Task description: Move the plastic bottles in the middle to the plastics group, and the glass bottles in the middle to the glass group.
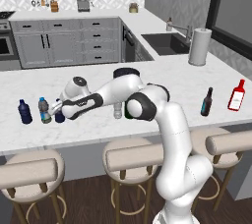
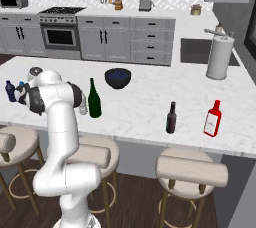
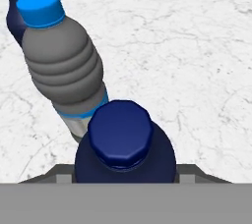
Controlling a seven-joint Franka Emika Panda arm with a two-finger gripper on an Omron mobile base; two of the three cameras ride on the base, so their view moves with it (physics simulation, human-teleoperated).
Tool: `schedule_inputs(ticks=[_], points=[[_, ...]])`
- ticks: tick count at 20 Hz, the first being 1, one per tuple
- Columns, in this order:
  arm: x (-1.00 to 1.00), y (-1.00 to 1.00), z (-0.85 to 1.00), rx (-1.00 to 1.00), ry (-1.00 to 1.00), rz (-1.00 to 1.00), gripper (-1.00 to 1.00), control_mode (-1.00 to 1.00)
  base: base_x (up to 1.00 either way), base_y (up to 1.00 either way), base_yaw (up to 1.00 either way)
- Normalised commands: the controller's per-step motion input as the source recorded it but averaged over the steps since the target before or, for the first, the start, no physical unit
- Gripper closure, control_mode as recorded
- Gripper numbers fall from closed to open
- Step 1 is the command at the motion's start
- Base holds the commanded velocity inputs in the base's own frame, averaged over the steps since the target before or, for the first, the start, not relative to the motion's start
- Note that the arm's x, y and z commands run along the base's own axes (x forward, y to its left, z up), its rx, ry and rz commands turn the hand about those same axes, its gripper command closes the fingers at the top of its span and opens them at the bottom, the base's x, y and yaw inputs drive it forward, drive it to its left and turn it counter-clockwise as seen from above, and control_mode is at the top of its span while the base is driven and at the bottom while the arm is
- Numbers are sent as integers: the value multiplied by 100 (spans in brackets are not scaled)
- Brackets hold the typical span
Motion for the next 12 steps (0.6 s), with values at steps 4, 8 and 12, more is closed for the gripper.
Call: schedule_inputs(ticks=[4,8,12], points=[[0,0,-1,0,0,0,100,-100,0,0,0],[0,0,0,0,0,0,100,-100,0,0,0],[0,0,0,0,0,0,-100,-100,0,0,0]])
